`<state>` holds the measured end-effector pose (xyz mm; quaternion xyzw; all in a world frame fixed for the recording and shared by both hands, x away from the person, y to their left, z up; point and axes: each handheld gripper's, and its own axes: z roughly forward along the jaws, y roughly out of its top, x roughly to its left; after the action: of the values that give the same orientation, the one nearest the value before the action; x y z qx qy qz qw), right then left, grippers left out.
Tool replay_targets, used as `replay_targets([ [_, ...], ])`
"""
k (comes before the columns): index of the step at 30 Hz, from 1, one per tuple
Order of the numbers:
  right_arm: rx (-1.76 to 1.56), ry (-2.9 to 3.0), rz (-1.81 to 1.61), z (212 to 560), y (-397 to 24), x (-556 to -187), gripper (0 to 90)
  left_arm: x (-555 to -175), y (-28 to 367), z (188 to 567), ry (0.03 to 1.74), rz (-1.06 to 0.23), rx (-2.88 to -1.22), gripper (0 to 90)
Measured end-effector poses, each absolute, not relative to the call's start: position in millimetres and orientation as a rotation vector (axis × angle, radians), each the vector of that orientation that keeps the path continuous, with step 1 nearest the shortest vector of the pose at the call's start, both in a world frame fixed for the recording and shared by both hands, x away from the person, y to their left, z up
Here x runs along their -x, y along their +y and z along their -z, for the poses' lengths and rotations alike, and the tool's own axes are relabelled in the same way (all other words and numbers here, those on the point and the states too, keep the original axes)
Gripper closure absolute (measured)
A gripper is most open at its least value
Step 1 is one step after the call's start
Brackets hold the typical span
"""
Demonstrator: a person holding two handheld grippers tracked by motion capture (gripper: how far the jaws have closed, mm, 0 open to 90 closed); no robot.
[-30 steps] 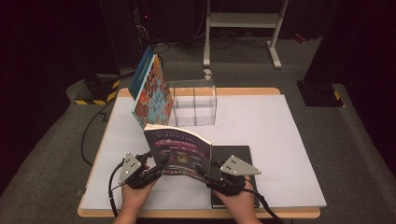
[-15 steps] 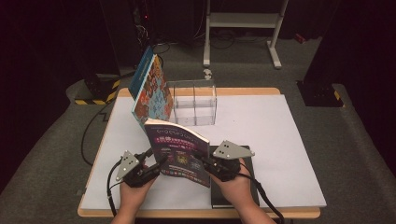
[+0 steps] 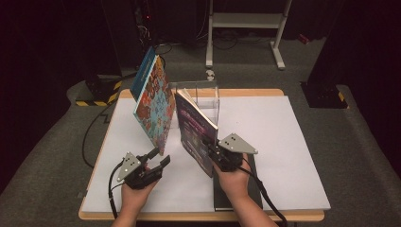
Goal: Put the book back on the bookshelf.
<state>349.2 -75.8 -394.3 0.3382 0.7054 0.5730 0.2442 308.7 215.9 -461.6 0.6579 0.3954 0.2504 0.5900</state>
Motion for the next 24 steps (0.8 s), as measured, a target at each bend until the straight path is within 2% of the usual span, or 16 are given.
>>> replay_targets([
  [3,-0.925,1.937,-1.57,397,-76,-346,82.7,-308,213,461,0.911,-0.584,-1.536,41.2],
  [6,-0.914,1.938,-1.57,401,-77,-342,77.4,-307,208,459,0.898,-0.577,-1.543,39.3],
  [11,-0.911,2.001,-1.569,410,-83,-335,74.1,-304,198,452,0.862,-0.56,-1.548,37.7],
  [17,-0.943,2.037,-1.591,425,-97,-326,77.7,-301,176,436,0.805,-0.457,-1.529,30.2],
  [24,-0.96,2.045,-1.624,431,-101,-323,78.0,-308,140,413,0.766,-0.42,-1.542,22.6],
])
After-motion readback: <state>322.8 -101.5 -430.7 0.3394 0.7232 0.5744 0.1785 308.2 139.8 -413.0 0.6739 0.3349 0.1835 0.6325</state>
